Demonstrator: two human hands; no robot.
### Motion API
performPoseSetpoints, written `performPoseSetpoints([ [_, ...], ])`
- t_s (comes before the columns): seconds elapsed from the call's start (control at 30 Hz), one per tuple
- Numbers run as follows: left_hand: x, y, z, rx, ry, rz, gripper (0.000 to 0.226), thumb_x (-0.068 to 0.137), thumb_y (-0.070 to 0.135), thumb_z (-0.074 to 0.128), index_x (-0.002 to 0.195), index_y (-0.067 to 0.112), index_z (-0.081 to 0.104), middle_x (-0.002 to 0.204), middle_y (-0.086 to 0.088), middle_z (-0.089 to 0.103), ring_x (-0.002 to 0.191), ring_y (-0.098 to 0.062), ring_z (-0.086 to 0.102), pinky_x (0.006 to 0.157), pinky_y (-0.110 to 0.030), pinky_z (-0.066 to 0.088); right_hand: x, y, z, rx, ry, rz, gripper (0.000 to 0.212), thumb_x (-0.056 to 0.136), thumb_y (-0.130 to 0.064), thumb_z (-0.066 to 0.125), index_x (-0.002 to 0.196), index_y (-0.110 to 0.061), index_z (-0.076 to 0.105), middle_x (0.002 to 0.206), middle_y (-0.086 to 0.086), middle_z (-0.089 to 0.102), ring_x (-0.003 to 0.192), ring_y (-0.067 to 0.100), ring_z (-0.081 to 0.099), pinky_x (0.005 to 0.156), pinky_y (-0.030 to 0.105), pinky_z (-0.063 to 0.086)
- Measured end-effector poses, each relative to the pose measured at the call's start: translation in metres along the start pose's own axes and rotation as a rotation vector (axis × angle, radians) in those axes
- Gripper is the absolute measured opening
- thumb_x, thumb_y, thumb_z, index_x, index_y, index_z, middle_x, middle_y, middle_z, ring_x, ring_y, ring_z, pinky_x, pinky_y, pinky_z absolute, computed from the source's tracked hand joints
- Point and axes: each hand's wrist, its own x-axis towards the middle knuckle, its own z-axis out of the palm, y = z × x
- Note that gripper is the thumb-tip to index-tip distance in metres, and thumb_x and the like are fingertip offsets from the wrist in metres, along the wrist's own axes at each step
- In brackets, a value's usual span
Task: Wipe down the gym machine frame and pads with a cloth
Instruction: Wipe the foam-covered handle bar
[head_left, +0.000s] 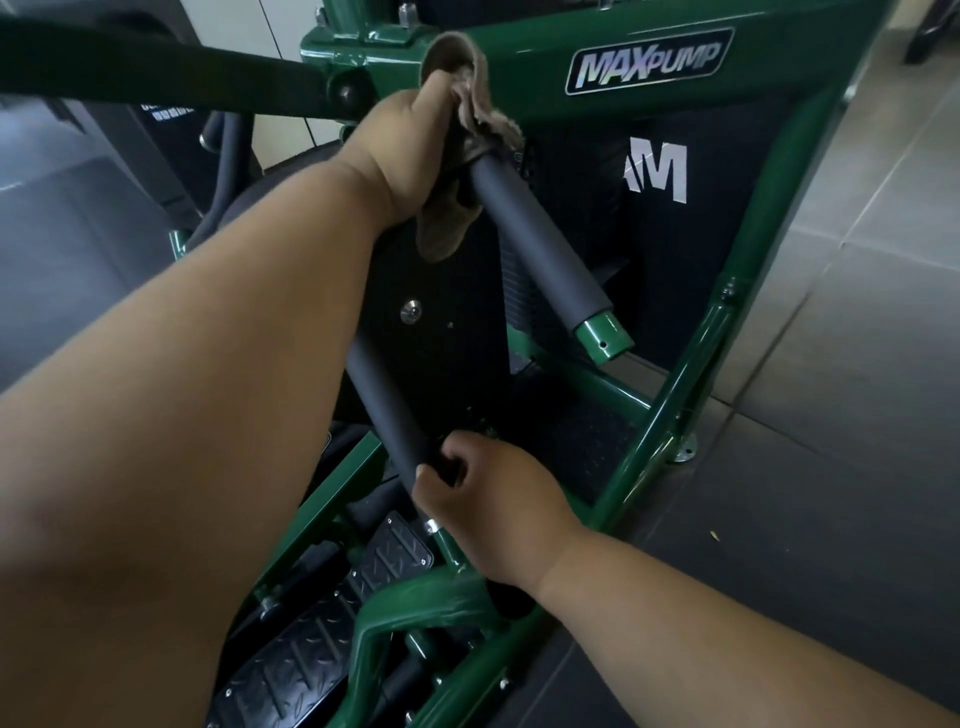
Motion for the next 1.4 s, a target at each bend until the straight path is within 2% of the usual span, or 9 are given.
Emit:
performPoseSetpoints([
  [0.2, -0.004, 0.001, -0.005, -0.018, 0.003, 0.034, 0.041, 0.110, 0.040, 0.033, 0.085, 0.014, 0.053, 0.094, -0.014, 0.055, 0.088, -0.023, 0.048, 0.076, -0.038, 0.038, -0.001, -0.002, -0.001, 0.009, 0.017, -0.014, 0.034, 0.095, -0.053, 0.057, 0.072, -0.030, 0.047, 0.066, -0.023, 0.060, 0.057, 0.005, 0.054, 0.050, 0.024, 0.034],
  [0.37, -0.005, 0.002, -0.007, -0.115, 0.018, -0.010, 0.039, 0.096, 0.047, 0.037, 0.074, 0.021, 0.055, 0.078, -0.002, 0.058, 0.077, -0.021, 0.050, 0.072, -0.036, 0.041, -0.001, -0.003, -0.003, 0.006, 0.008, 0.000, 0.033, 0.094, -0.054, 0.057, 0.072, -0.032, 0.047, 0.065, -0.021, 0.060, 0.057, 0.005, 0.055, 0.049, 0.024, 0.036],
  [0.53, -0.003, 0.003, -0.010, -0.012, 0.011, -0.018, 0.037, 0.109, 0.030, 0.038, 0.092, 0.009, 0.063, 0.089, -0.011, 0.063, 0.086, -0.025, 0.055, 0.077, -0.039, 0.044, 0.000, -0.004, -0.003, -0.007, 0.010, 0.004, 0.032, 0.093, -0.056, 0.057, 0.073, -0.033, 0.047, 0.063, -0.011, 0.059, 0.057, 0.007, 0.055, 0.051, 0.025, 0.039],
  [0.63, 0.000, -0.015, -0.015, 0.249, -0.013, -0.002, 0.034, 0.111, 0.017, 0.038, 0.123, -0.006, 0.060, 0.122, -0.032, 0.064, 0.112, -0.044, 0.061, 0.093, -0.045, 0.045, 0.000, -0.003, -0.005, -0.005, -0.003, -0.009, 0.029, 0.093, -0.056, 0.058, 0.076, -0.034, 0.050, 0.064, -0.013, 0.061, 0.058, 0.005, 0.058, 0.050, 0.021, 0.039],
  [0.73, -0.008, -0.043, -0.025, 0.385, -0.093, -0.138, 0.035, 0.111, 0.010, 0.040, 0.140, -0.005, 0.052, 0.136, -0.033, 0.059, 0.126, -0.049, 0.057, 0.104, -0.050, 0.041, 0.001, -0.001, -0.004, 0.046, -0.002, -0.012, 0.024, 0.092, -0.055, 0.061, 0.084, -0.033, 0.059, 0.066, -0.011, 0.065, 0.058, 0.008, 0.060, 0.050, 0.023, 0.044],
  [0.9, -0.023, -0.069, -0.030, 0.142, -0.136, -0.242, 0.035, 0.112, 0.021, 0.040, 0.138, 0.012, 0.062, 0.134, -0.018, 0.064, 0.123, -0.034, 0.060, 0.103, -0.034, 0.041, 0.005, -0.001, -0.001, 0.024, 0.011, -0.016, 0.025, 0.090, -0.054, 0.060, 0.090, -0.029, 0.063, 0.065, -0.009, 0.062, 0.057, 0.009, 0.055, 0.053, 0.023, 0.040],
  [1.0, -0.022, -0.075, -0.030, -0.089, -0.090, -0.314, 0.021, 0.108, 0.023, 0.049, 0.116, 0.019, 0.068, 0.112, -0.010, 0.071, 0.107, -0.030, 0.068, 0.104, -0.041, 0.051, 0.004, -0.002, -0.002, 0.001, -0.005, -0.012, 0.027, 0.091, -0.057, 0.059, 0.093, -0.030, 0.063, 0.064, -0.008, 0.061, 0.055, 0.009, 0.053, 0.052, 0.022, 0.037],
  [1.13, -0.036, -0.088, -0.028, -0.308, 0.032, -0.456, 0.031, 0.108, 0.032, 0.048, 0.110, 0.016, 0.075, 0.109, -0.011, 0.075, 0.106, -0.031, 0.070, 0.100, -0.044, 0.056, 0.005, -0.003, -0.003, -0.040, -0.014, -0.017, 0.036, 0.093, -0.066, 0.056, 0.100, -0.031, 0.062, 0.064, -0.005, 0.063, 0.058, 0.010, 0.058, 0.052, 0.025, 0.038],
  [1.4, -0.077, -0.101, -0.010, -0.350, 0.244, -0.573, 0.035, 0.105, 0.033, 0.036, 0.092, 0.022, 0.067, 0.095, -0.004, 0.069, 0.091, -0.021, 0.063, 0.095, -0.039, 0.049, 0.004, 0.000, -0.003, -0.043, -0.031, -0.012, 0.043, 0.092, -0.074, 0.055, 0.101, -0.033, 0.061, 0.063, -0.003, 0.061, 0.055, 0.012, 0.056, 0.051, 0.025, 0.037],
])
